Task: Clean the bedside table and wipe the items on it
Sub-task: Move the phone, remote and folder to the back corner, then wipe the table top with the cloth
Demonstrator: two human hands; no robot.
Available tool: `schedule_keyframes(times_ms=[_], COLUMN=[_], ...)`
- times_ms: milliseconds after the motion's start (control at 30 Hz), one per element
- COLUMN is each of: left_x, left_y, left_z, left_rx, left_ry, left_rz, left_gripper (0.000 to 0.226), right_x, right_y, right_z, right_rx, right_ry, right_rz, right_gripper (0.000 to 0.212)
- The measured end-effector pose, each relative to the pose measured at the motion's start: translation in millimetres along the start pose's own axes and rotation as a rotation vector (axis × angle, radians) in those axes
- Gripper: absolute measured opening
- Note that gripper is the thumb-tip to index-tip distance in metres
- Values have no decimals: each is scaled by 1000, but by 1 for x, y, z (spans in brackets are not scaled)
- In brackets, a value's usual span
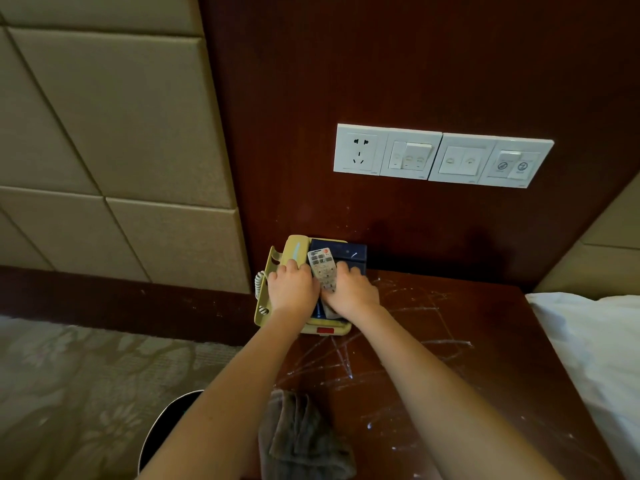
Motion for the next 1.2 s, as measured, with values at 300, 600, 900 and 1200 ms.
schedule_keyframes(times_ms=[300, 600, 900, 1200], left_x=[-23, -112, -217, -257], left_y=[-14, -11, 24, 27], left_z=[29, 51, 18, -11], left_rx=[25, 65, 150, 106], left_ry=[101, 301, 473, 416], left_rz=[-20, -5, -111, -153], left_gripper=[30, 31, 56, 49], right_x=[-36, -126, -218, -252], right_y=[-16, -12, 2, 5], right_z=[29, 29, -47, -86], right_rx=[-164, -200, -217, -236], right_ry=[2, 118, 316, 82], right_rz=[11, 79, 229, 233], right_gripper=[44, 33, 36, 37])
Point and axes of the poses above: each hand's wrist, its own x-axis towards the middle knuckle, its own z-axis out of the back of the hand, y = z × x, the point moved 6 cm from there along x, towards the middle knuckle, and after that the axes turned 13 degrees about -x, right-handed, at the moved point
